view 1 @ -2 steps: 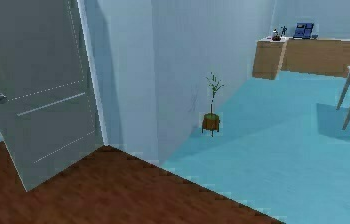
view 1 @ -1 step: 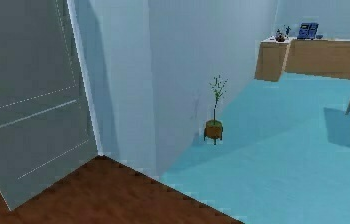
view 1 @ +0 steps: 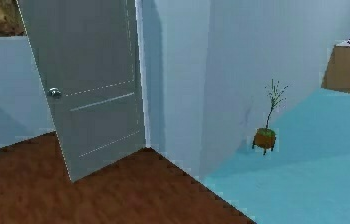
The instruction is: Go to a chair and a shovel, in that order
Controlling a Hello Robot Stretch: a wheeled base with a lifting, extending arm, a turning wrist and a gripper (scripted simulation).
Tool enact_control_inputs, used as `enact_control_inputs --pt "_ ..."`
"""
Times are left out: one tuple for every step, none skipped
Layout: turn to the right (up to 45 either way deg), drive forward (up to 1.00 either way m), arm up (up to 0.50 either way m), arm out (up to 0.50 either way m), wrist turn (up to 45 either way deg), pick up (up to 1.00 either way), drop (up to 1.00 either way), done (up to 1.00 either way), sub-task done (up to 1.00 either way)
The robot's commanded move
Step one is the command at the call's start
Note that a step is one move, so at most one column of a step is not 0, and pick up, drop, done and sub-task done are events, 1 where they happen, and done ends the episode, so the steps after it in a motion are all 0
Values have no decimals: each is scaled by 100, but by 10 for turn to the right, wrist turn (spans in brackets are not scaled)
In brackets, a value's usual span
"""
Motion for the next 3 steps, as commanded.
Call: enact_control_inputs --pt "0 15 0 0 0 0 0 0 0" --pt "-390 0 0 0 0 0 0 0 0" --pt "-30 0 0 0 0 0 0 0 0"
